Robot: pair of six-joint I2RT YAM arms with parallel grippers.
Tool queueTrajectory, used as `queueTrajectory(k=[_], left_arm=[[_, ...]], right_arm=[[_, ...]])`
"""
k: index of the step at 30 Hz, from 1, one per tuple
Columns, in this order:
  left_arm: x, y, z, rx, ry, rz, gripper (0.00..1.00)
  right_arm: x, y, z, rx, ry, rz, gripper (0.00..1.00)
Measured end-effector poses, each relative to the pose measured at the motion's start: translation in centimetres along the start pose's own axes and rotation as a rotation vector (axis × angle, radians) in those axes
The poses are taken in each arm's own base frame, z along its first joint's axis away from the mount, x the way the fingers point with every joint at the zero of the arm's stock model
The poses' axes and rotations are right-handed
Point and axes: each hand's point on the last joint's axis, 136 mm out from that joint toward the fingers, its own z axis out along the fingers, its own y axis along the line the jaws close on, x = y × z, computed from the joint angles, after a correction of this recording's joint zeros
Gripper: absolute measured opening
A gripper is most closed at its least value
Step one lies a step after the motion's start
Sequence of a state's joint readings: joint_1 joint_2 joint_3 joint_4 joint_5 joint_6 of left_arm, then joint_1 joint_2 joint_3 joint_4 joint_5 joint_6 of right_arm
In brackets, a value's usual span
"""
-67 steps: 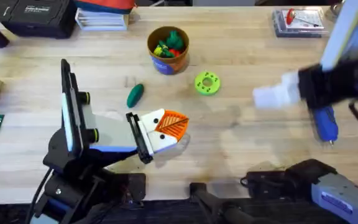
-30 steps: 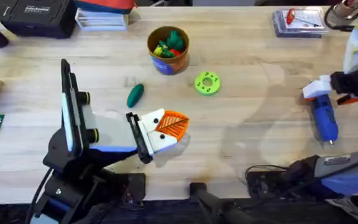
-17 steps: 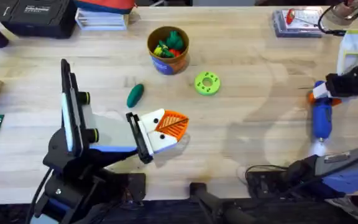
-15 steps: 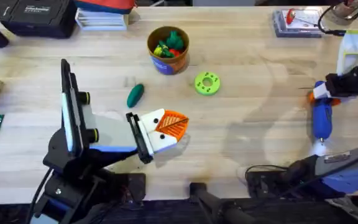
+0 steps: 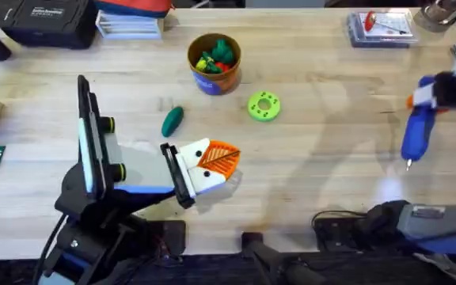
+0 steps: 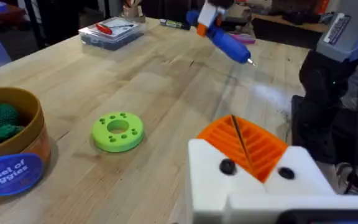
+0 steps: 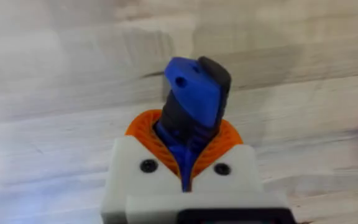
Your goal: Pick up the gripper from the table and insert it into the empty holder that is missing its gripper. Then pick up a screw, insert it into the mounting hole, and use the screwdriver to tighten it. Finally, clean up the table by picking up the vegetable and placing it into the bucket.
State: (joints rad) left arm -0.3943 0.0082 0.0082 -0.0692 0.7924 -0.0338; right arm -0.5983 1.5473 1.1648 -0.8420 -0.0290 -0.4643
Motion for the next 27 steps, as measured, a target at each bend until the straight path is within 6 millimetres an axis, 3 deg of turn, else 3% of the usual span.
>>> queueTrajectory(k=[10,14,22,27], left_arm=[[0.0,0.0,0.0,0.000,0.000,0.000,0.011],[0.0,0.0,0.0,0.000,0.000,0.000,0.011],[0.0,0.0,0.0,0.000,0.000,0.000,0.011],[0.0,0.0,0.0,0.000,0.000,0.000,0.011]], right_arm=[[-3.5,4.2,-11.6,0.013,-0.416,0.001,0.027],[-4.2,7.9,-15.6,-0.022,-0.575,-0.064,0.027],[-3.3,15.8,-21.2,-0.178,-0.877,-0.196,0.027],[-2.6,20.0,-22.6,-0.326,-1.063,-0.227,0.027]])
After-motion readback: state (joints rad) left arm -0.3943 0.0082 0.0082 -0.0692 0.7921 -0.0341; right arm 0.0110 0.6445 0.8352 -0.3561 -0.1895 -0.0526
